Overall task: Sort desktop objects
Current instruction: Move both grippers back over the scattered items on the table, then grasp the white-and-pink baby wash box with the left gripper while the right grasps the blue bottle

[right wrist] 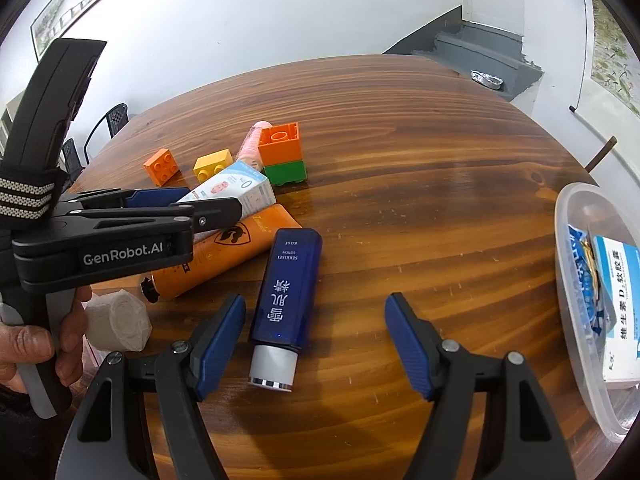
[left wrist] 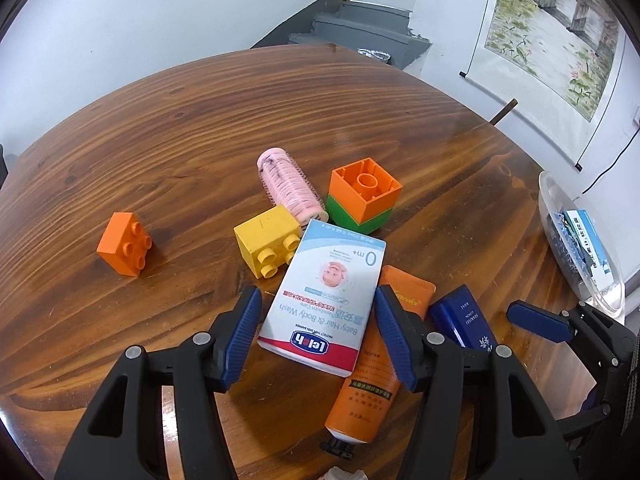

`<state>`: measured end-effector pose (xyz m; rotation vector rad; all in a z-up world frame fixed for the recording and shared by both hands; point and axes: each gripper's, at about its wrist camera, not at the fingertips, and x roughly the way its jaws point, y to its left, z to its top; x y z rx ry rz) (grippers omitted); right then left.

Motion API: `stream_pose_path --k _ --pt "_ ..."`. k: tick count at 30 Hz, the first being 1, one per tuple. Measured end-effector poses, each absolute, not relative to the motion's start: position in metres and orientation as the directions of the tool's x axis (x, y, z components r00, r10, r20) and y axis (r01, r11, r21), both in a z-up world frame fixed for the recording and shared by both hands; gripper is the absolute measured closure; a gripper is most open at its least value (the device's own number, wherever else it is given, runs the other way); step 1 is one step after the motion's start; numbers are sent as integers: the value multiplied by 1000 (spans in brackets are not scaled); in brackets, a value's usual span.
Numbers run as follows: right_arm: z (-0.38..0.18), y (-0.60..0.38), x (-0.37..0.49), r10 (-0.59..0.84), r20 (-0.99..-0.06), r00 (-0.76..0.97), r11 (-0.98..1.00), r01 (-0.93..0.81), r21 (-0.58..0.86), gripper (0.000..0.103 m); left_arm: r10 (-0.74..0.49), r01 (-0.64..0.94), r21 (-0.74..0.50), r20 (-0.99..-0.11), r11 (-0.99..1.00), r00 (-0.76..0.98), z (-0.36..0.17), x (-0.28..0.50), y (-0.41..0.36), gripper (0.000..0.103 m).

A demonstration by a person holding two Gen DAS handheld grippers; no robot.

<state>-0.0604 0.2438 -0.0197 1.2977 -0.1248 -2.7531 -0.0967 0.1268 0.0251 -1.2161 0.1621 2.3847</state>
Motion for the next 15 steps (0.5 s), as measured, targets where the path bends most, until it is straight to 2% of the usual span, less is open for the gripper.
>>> stream_pose_path --k 15 --pt "-22 240 -69 -93 -774 -626 -996 66 67 28 355 -439 -120 -788 -890 -503 28 -87 127 50"
